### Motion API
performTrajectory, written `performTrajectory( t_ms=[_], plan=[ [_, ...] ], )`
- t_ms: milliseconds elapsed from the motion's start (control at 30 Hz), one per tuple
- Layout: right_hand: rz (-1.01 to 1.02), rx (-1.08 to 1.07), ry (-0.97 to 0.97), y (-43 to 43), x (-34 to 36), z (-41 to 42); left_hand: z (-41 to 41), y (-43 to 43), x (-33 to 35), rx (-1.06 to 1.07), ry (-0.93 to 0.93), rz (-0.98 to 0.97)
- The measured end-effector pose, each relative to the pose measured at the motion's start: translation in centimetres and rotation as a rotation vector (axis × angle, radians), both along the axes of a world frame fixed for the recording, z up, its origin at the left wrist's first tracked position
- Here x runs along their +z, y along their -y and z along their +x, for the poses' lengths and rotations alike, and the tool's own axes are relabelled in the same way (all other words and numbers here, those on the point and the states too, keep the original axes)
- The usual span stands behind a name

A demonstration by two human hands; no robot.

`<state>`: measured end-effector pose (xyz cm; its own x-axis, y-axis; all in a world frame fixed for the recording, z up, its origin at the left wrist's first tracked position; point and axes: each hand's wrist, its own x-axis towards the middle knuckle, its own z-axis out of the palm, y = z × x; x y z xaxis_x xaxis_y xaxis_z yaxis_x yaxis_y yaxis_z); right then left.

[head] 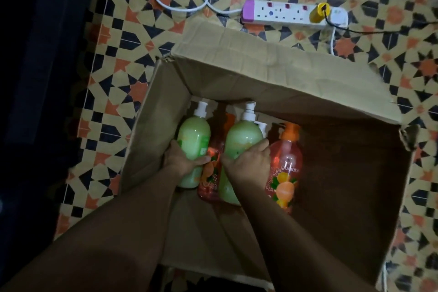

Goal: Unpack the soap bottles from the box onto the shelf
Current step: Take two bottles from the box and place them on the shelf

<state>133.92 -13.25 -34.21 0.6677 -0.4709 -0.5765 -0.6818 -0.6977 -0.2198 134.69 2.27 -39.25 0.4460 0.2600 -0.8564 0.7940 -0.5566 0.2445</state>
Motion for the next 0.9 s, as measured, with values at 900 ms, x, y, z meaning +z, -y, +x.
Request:
performTrajectory(
  t_ms=[900],
  plan=[
    [0.374,-0.161,0.133,3.8,9.0,-1.4,-3.4,1.7,16.1,0.076,0.229,0.004]
  ],
)
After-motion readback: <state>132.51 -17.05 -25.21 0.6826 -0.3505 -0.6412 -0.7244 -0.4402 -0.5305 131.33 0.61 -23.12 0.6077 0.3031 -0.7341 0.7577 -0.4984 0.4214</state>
